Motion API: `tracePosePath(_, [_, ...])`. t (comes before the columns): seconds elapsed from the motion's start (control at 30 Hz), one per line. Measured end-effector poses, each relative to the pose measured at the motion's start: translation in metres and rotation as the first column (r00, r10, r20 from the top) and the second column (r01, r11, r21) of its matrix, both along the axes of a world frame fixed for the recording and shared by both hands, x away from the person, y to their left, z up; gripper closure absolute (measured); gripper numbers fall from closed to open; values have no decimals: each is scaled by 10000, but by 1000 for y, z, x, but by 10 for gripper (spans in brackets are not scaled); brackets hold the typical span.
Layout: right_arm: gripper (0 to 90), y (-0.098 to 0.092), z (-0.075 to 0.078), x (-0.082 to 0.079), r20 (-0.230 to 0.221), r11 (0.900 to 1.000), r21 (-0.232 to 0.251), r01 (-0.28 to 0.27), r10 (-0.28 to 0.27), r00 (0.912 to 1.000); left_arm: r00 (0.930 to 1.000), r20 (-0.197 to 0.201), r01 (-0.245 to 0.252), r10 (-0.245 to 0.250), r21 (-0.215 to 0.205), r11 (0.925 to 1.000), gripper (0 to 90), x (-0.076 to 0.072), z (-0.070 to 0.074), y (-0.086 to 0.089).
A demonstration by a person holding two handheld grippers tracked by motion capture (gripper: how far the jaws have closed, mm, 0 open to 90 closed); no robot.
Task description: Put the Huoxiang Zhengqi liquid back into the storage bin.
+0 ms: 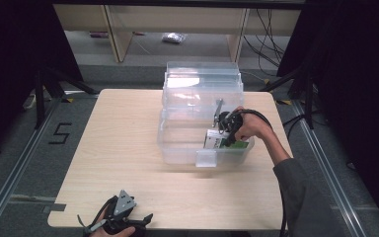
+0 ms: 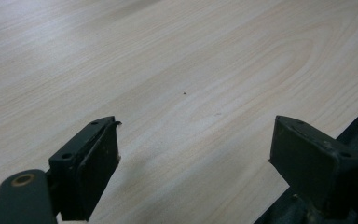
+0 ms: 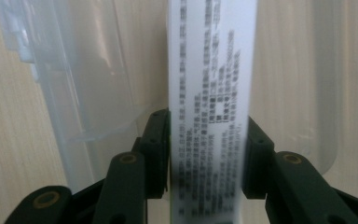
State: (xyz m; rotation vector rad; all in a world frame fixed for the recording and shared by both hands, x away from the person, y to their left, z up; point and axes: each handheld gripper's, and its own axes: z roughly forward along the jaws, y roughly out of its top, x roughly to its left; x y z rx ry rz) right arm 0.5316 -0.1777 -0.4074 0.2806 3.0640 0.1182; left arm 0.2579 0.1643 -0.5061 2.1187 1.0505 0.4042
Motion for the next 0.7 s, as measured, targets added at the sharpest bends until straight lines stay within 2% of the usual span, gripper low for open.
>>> tracePosePath(0.07, [599, -2, 6, -1, -56, 9994, 330, 71, -70, 10000, 10000, 25, -32, 32, -27, 10000, 149, 0, -1, -1])
tracePosePath(0.1, [599, -2, 6, -1, -56, 9994, 330, 71, -70, 10000, 10000, 25, -32, 32, -27, 10000, 148, 0, -1, -1])
tracePosePath(0.13, [577, -5, 14, -4, 32, 9979, 593, 271, -273, 9996, 10000, 13, -73, 73, 22, 10000, 148, 0, -1, -2])
tracePosePath(0.2, [561, -7, 19, -7, 50, 9974, 578, 441, -445, 9990, 10000, -6, 2, -2, 37, 10000, 148, 0, -1, -2])
tracePosePath(0.23, [556, -9, 22, -7, 130, 9975, 645, 305, -314, 9994, 10000, -6, 2, -2, 37, 10000, 148, 0, -1, -2])
tracePosePath(0.27, [550, -11, 25, -9, 135, 9958, 711, 571, -582, 9982, 10000, 19, -14, 14, 11, 10000, 149, 0, -1, -1])
tracePosePath(0.3, [550, -11, 25, -9, 135, 9958, 711, 571, -582, 9982, 10000, 19, -14, 14, 11, 10000, 148, 0, -1, -1])
tracePosePath(0.33, [533, -15, 30, -9, 223, 9941, 966, 485, -508, 9985, 10000, -14, 12, -12, 54, 10000, 149, 0, -1, -1])
tracePosePath(0.43, [501, -18, 35, -11, 293, 9912, 1159, 642, -681, 9973, 10000, 18, -28, 28, -52, 10000, 149, 0, -1, -1])
tracePosePath(0.5, [474, -19, 39, -14, 241, 9862, 1312, 1009, -1049, 9942, 10000, -90, -3, 2, -126, 9999, 149, -1, 0, -2])
tracePosePath(0.53, [465, -19, 40, -17, 93, 9791, 1558, 1304, -1335, 9910, 10000, -61, -72, 71, -205, 9998, 149, -1, -1, -3])
tracePosePath(0.57, [455, -20, 41, -16, 135, 9773, 1687, 1280, -1322, 9911, 10000, -46, -52, 51, -198, 9998, 149, -1, -1, -3])
tracePosePath(0.6, [444, -21, 43, -19, 209, 9716, 1820, 1514, -1577, 9873, 10000, -8, -46, 46, -166, 9999, 148, -1, -1, -2])
tracePosePath(0.63, [439, -22, 45, -19, 306, 9688, 1948, 1533, -1622, 9863, 9999, -35, 144, -144, 4, 9999, 149, 0, 0, 0])
tracePosePath(0.67, [436, -23, 45, -19, 308, 9642, 2089, 1633, -1734, 9844, 9999, -35, 144, -144, 4, 9999, 148, 0, 0, 0])
tracePosePath(0.7, [436, -23, 45, -19, 308, 9642, 2089, 1633, -1734, 9844, 9999, -19, 165, -165, 39, 9999, 148, 0, 0, 0])
